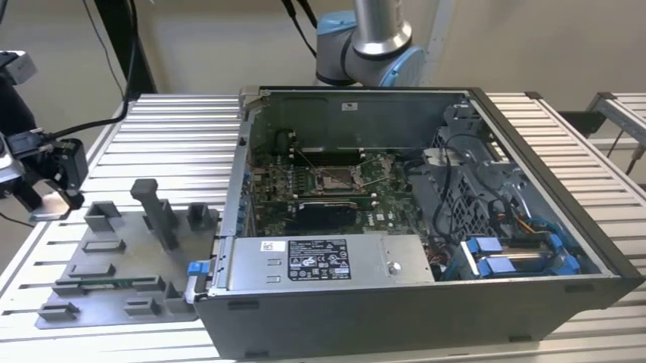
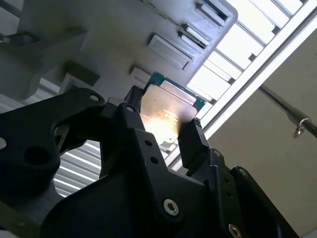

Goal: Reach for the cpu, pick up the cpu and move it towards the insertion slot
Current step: 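Pick up the cpu and move it towards the insertion slot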

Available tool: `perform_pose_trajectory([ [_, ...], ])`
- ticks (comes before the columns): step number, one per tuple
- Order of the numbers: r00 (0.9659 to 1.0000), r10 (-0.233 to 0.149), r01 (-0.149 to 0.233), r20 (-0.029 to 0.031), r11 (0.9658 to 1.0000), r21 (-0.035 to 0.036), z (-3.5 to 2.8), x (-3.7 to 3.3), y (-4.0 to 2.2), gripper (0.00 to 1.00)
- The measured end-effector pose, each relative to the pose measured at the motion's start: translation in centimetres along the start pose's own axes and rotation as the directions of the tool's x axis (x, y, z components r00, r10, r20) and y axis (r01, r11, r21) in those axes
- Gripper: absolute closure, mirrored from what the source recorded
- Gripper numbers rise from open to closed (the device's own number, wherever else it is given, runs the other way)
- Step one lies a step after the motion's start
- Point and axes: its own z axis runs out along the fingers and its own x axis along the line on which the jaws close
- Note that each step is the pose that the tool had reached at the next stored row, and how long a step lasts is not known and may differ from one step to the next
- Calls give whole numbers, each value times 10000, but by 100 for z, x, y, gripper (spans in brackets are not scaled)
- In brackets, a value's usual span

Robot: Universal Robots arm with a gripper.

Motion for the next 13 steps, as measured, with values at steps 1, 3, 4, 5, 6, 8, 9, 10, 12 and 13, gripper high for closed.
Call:
perform_pose_trajectory([
  [1, 10000, 0, 0, 3, 10000, -1, -5, 0, 0, 100],
  [3, 10000, -2, 2, 5, 10000, 0, -14, -1, 3, 100],
  [4, 10000, -1, 1, 5, 10000, 1, -18, -1, 5, 100],
  [5, 10000, -1, 1, 4, 10000, 1, -25, 0, 5, 100],
  [6, 10000, 0, 0, 4, 10000, 1, -35, 0, 6, 100],
  [8, 10000, 0, 0, 5, 10000, 0, -61, -1, 7, 100],
  [9, 10000, 0, 0, 4, 10000, 1, -74, -1, 8, 100],
  [10, 10000, 0, 0, 4, 10000, 1, -87, -1, 8, 100],
  [12, 10000, 0, 0, 4, 10000, 1, -111, -1, 9, 100],
  [13, 10000, 2, -2, 5, 10000, 0, -126, -1, 9, 100],
])
